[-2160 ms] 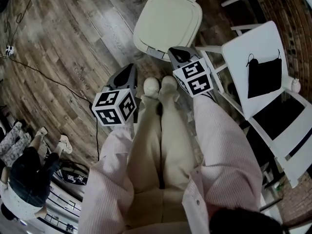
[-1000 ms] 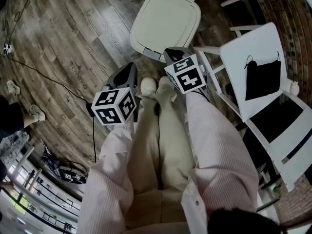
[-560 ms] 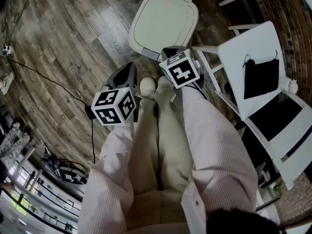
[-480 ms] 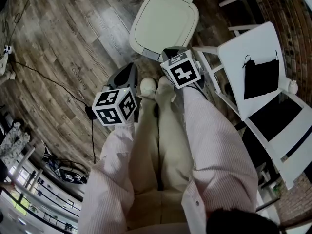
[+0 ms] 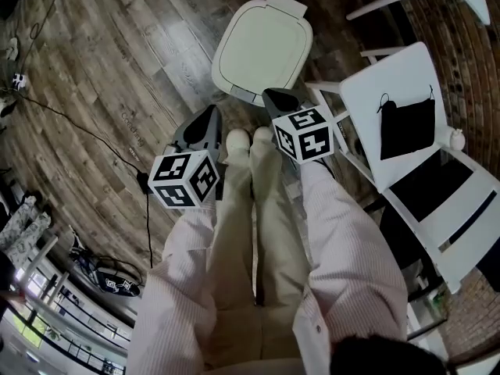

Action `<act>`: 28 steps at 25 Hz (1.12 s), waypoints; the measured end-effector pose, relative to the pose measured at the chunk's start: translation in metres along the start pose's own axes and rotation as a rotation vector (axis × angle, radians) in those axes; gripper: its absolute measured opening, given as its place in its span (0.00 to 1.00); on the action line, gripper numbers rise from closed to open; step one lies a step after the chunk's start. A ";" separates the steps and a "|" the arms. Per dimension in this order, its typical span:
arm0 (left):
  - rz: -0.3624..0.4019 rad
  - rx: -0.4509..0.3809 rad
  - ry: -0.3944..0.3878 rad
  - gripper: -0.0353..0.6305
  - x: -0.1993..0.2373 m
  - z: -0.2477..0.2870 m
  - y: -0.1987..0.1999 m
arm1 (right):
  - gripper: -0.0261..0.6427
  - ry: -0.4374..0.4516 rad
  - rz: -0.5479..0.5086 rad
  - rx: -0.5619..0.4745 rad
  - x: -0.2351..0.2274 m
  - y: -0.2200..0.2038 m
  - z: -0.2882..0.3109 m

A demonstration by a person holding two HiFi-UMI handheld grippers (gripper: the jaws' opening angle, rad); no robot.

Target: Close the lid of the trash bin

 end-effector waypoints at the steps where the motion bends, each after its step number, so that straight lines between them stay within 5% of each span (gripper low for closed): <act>1: 0.005 -0.012 -0.003 0.04 -0.004 -0.005 0.005 | 0.04 0.002 0.014 -0.025 0.001 0.004 -0.009; 28: 0.154 -0.283 -0.057 0.04 -0.083 -0.160 0.138 | 0.04 -0.016 -0.023 -0.424 0.074 0.130 -0.214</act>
Point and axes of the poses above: the fingertips, and each gripper's own axes: z forward along the fingers, x to its left, y out of its top, the point moved 3 cm from there along -z, backward along the fingers, and after that the axes turned 9 degrees about x, right-handed, at the moved point
